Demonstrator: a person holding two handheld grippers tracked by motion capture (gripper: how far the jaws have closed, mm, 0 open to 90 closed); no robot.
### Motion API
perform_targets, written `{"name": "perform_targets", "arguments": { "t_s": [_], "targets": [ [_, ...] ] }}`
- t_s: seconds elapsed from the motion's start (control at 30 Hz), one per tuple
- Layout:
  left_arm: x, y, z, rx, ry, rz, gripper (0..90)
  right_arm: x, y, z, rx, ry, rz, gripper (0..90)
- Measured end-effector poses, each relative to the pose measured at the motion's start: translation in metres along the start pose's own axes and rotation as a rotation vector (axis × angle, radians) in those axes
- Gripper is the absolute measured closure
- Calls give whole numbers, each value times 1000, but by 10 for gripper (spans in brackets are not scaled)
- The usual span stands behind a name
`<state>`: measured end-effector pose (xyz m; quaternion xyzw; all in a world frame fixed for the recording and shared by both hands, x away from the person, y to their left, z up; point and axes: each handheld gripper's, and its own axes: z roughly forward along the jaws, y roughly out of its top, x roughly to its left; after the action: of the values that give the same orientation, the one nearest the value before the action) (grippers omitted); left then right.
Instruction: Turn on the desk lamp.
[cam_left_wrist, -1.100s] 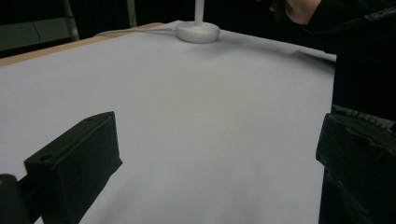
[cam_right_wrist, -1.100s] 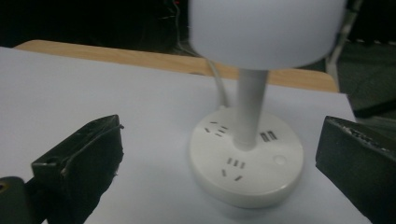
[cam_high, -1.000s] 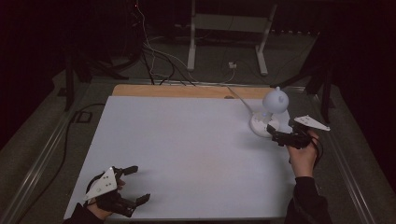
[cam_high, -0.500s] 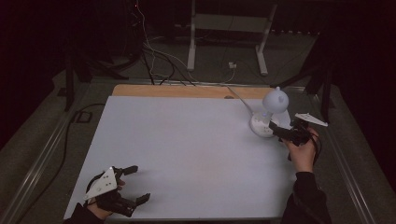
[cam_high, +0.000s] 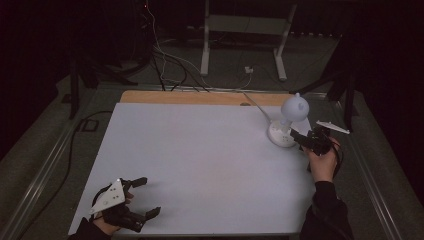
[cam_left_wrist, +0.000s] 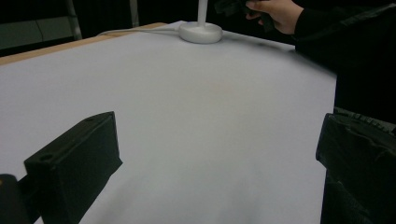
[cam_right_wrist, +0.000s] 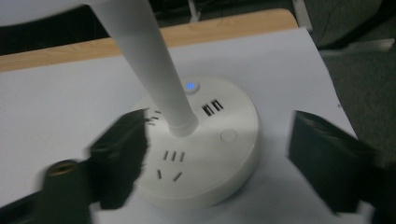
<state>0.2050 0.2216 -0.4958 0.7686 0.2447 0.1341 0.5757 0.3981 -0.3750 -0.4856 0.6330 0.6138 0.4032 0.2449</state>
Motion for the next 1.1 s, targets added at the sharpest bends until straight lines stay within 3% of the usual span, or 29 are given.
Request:
{"name": "perform_targets", "arguments": {
  "t_s": [0.17, 0.33, 0.77, 0.97, 1.1],
  "targets": [
    [-1, 0, 0, 2, -2, 7, 3, -1, 0, 1, 8, -28, -5, 438],
    [0, 0, 0, 0, -1, -1, 3, -2, 1, 2, 26, -22, -13, 639],
    [-1, 1, 1, 2, -5, 3, 3, -4, 3, 8, 17, 17, -52, 761],
    [-1, 0, 1, 2, -5, -2, 2, -7, 3, 10, 13, 20, -64, 896],
    [-1, 0, 1, 5, -4, 0, 3, -8, 2, 13, 21, 28, -51, 899]
  ]
}}
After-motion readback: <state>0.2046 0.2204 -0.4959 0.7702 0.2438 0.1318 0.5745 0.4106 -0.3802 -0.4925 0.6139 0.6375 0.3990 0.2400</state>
